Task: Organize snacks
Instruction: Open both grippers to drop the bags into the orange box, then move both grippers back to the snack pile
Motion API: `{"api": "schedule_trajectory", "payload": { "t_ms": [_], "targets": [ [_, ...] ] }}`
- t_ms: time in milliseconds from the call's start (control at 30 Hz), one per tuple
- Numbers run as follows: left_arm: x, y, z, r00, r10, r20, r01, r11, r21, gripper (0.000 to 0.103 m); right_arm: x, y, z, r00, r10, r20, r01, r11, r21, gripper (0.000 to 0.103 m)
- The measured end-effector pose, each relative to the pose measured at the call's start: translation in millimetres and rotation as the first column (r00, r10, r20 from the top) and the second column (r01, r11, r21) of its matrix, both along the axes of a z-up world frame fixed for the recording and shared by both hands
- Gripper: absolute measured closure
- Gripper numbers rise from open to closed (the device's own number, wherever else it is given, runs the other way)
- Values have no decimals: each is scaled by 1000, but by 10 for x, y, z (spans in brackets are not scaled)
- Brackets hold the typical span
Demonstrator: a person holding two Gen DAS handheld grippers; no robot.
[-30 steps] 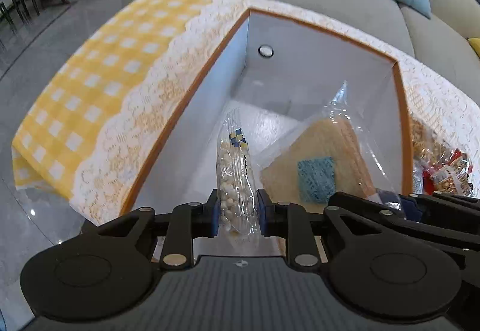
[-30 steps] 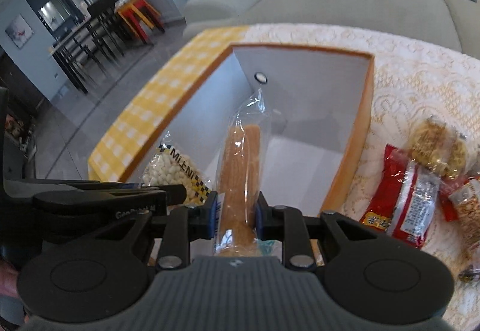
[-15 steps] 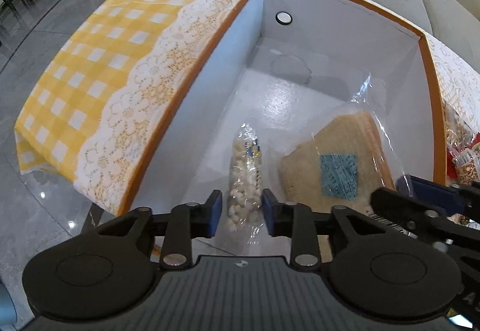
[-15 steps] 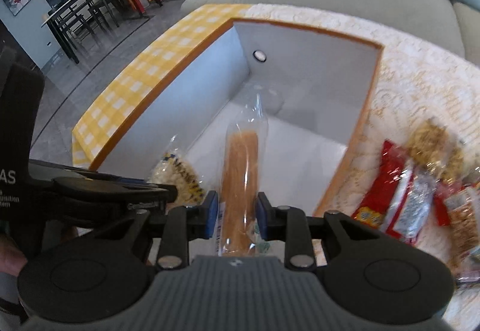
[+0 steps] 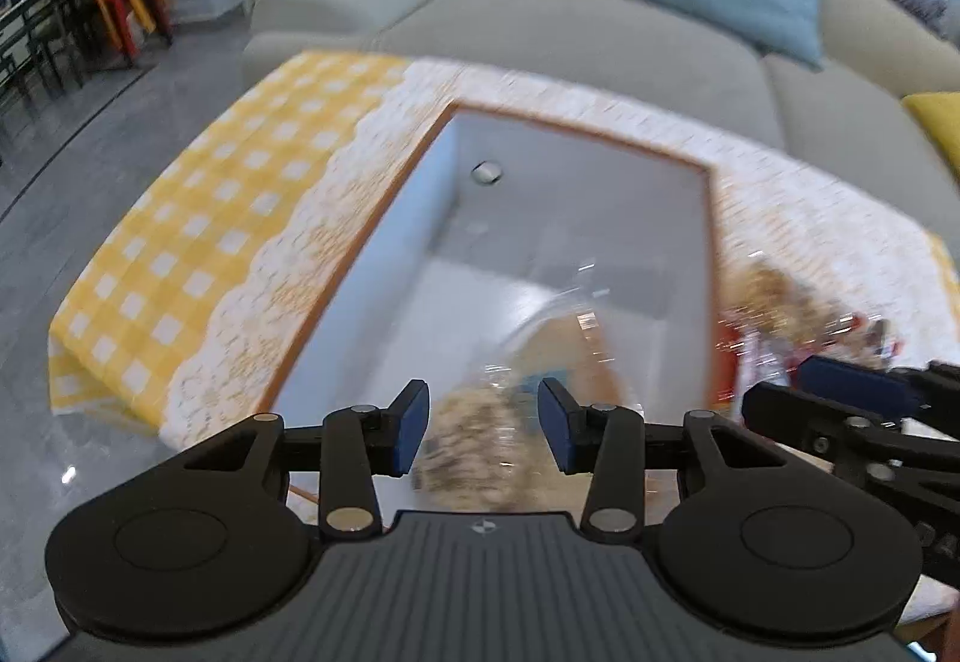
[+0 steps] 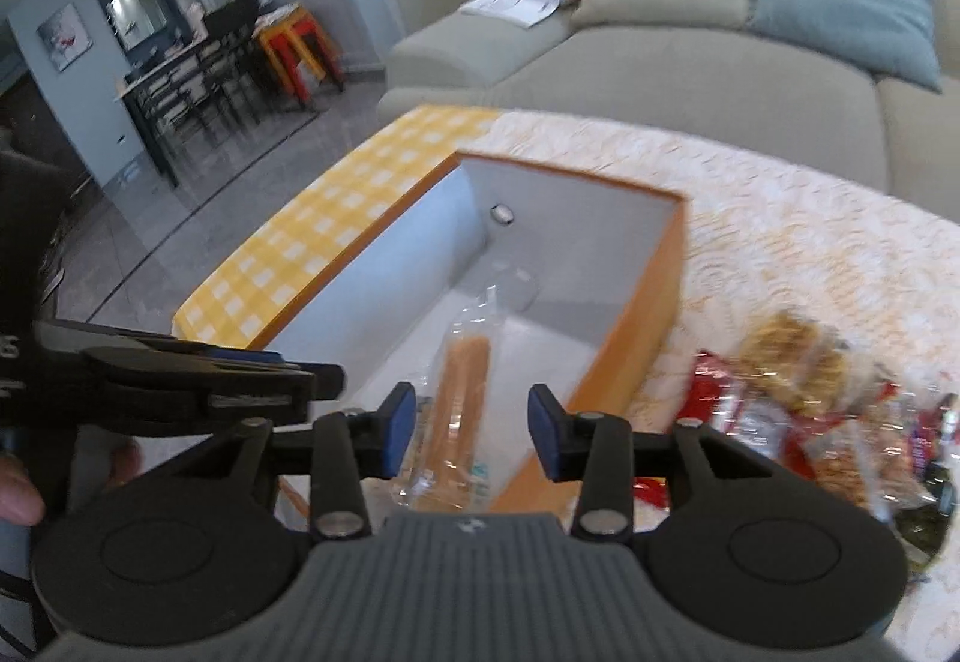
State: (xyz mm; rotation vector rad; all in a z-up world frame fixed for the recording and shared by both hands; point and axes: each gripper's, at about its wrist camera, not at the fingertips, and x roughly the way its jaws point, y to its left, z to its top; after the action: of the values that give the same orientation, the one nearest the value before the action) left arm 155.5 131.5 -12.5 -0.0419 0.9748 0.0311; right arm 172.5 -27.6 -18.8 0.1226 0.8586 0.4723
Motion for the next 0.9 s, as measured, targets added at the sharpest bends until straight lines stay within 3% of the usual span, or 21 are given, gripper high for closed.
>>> {"api": "schedule_trajectory", "payload": {
  "t_ms": [167, 300, 433, 533, 667, 767, 900],
  "targets": [
    [-215, -364, 199, 994, -49, 102, 48, 999, 6, 53, -213, -449, 7, 997, -69, 34, 68, 997, 31, 63],
    [-329, -769, 282, 981, -112, 160, 109, 994, 29, 53, -427, -802, 10, 986, -135, 93, 136, 991, 4, 63],
    [-342, -1141, 206, 971, -194, 139, 194, 981, 10, 51, -615, -1130, -38, 973, -179, 146, 186, 982, -39, 63],
    [-345, -1423, 79, 954, -274, 120, 276, 961, 0, 33, -715, -1401, -150, 966, -215, 143, 224, 973, -50, 63],
    [-382, -1773, -144, 926, -364, 97, 363, 931, 21, 31, -772, -1710, -349, 958, -264, 107, 273, 959, -78, 60],
    [-359, -1937, -298, 924, -379, 56, 378, 925, 16, 31, -784, -1860, -510, 954, -286, 88, 295, 949, -112, 50],
    [-273, -2028, -440, 931, -364, 15, 364, 930, -42, 31, -742, -1988, -660, 951, -304, 64, 310, 941, -136, 49]
  ]
}}
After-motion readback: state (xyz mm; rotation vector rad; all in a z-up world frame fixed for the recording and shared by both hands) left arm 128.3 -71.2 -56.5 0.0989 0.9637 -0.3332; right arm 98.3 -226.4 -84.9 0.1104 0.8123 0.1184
